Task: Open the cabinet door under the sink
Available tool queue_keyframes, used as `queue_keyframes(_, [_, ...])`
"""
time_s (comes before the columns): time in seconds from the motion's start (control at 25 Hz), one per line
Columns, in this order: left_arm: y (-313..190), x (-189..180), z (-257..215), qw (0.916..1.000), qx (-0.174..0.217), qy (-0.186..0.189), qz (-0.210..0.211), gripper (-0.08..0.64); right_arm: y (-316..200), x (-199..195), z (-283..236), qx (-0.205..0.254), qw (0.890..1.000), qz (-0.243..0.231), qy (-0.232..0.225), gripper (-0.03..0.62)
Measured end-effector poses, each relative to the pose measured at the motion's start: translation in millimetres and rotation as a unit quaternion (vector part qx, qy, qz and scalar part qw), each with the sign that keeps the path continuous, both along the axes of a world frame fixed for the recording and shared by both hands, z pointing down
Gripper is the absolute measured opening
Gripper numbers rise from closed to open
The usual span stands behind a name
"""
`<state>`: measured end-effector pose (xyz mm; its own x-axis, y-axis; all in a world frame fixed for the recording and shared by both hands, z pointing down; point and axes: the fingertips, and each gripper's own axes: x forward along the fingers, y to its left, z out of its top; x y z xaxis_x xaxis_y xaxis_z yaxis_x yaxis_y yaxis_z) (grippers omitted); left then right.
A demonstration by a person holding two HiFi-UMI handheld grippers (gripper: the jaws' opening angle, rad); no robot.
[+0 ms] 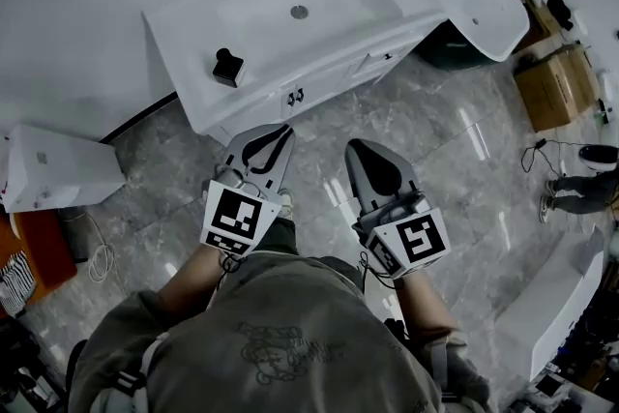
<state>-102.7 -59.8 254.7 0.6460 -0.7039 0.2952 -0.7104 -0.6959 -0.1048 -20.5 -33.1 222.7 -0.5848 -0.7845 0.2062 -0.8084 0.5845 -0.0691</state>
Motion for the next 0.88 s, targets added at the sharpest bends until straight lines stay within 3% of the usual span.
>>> queue_keyframes(0.44, [-64, 2, 53, 0.9992, -0.035, 0.007, -0.018, 0.028, -87, 2, 70, -0.058, 0.998, 0.027, -0.014, 0.031])
queue_keyframes(0.88, [-114, 13, 137, 0.9948, -0.07, -0.004, -0.074, 0.028, -156, 8, 170, -0.11, 0.994, -0.017, -0.009, 0.034])
